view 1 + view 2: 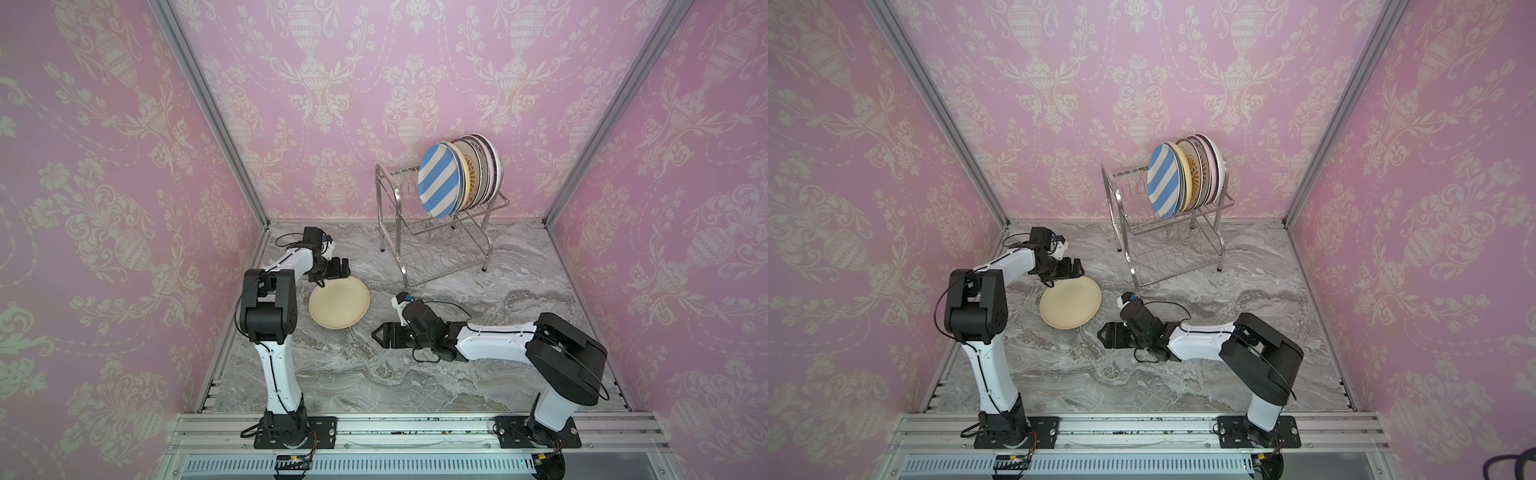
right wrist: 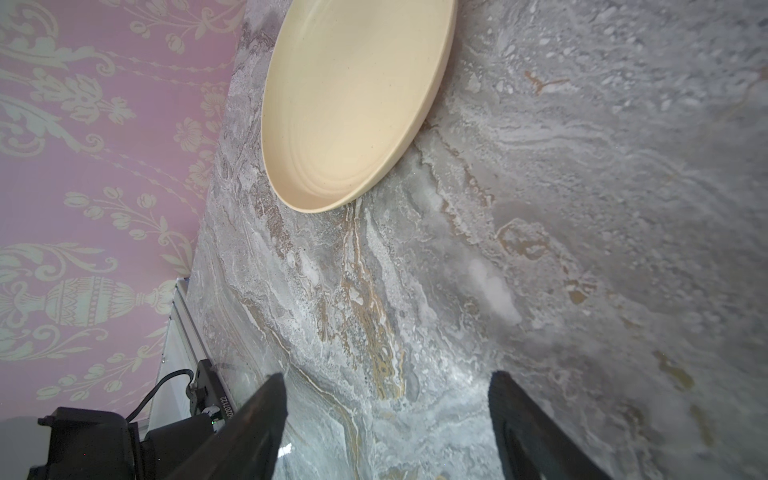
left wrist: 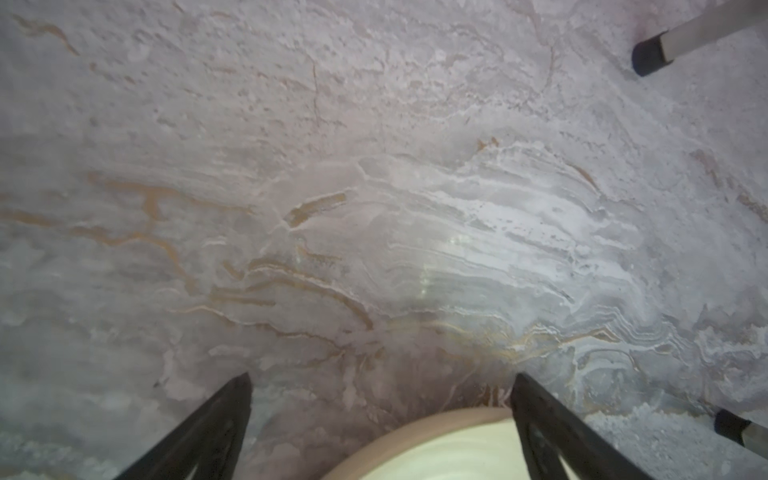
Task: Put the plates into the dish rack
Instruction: 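Pinch the cream plate's rim with the right gripper and tilt it upright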
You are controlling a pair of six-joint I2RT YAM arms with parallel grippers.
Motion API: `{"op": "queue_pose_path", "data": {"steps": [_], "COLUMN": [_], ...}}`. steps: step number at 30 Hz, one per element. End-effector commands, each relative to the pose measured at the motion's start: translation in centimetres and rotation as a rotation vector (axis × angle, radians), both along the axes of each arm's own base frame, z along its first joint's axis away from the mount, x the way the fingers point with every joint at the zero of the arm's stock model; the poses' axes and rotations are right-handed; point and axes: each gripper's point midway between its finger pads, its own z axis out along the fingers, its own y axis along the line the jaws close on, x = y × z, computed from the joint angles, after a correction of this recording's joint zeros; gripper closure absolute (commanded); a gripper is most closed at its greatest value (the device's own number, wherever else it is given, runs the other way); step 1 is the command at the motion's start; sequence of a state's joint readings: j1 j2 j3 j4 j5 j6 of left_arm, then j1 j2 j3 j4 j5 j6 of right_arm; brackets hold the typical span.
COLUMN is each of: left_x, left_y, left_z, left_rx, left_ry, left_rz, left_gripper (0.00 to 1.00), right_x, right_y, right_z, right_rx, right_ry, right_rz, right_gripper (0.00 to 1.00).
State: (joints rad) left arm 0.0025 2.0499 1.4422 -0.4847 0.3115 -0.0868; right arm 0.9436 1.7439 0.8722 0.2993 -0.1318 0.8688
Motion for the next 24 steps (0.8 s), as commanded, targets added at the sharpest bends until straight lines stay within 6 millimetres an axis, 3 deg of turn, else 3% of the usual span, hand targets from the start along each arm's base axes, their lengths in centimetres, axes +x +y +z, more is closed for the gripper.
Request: {"op": "queue_pose_path", "data": {"steps": [1,12,17,24], "left_x": [-2.6,-7.4,-9.4,-9.8], "left_y": [-1.5,-3.2,-3.0,-3.7], "left_z": [-0.4,0.6,1.0,1.4], "left_rx": [-0.065,-0.083,-0.088,-0.106], "left_ry": [0.068,0.084,0.071,0.034], "left_rz": [0.004,0.033,0.062,0.066], "left_gripper": [0.01,0.01,0.01,0.01], "right_x": [0.8,2.7,2.9,3.8], "right_y": [0.1,0.6,0.9,0.3], "right_z": [-0.8,-1.2,-2.7,-3.8], "right_rx": [-0.019,0.009,0.002,0.017], "right_ry": [0.023,0.033,0.059,0.075], "right_rz": [-0.042,-0.085,-0.085,-0.114], "right_gripper": [0.22,0.29,0.31,0.39]}}
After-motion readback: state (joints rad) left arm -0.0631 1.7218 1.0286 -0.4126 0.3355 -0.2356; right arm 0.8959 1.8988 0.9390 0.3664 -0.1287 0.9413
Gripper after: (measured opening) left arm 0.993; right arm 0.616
